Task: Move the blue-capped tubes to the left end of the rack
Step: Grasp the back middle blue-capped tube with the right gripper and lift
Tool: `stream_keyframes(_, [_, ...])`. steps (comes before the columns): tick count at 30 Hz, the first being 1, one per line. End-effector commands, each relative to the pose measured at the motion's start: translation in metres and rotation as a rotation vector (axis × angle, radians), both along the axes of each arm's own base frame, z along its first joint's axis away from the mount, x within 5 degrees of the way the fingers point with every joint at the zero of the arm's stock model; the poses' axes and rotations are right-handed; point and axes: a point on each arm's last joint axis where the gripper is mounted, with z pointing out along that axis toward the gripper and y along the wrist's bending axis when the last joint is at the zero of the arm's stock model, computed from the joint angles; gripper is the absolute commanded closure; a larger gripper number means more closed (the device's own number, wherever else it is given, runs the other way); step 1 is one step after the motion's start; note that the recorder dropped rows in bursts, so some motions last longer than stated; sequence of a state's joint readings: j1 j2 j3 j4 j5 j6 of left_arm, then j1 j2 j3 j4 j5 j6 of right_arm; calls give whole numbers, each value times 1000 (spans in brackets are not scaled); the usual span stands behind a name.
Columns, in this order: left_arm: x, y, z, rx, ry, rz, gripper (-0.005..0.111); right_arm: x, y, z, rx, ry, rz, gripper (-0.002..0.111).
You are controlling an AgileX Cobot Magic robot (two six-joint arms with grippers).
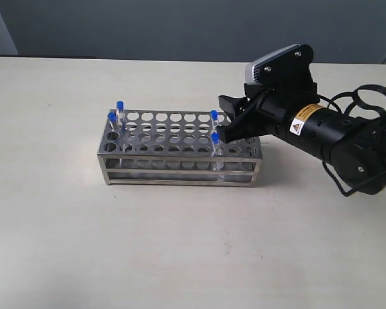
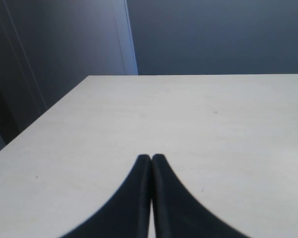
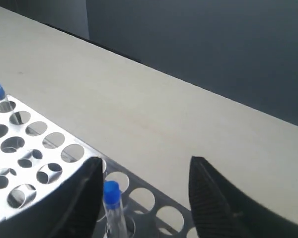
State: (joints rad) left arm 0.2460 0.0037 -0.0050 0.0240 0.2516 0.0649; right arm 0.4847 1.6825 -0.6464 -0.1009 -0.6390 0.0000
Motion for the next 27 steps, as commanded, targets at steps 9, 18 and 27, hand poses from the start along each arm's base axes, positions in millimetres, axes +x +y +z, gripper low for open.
stream_keyframes(9, [0,0,0,-3,-12,1,106,34,23,-4,-8,32,64,57])
stream_keyframes(18, [0,0,0,-3,-12,1,106,42,26,-26,-57,106,58,57])
stream_keyframes(27, [0,0,0,-3,-12,1,106,44,27,-39,-65,126,62,57])
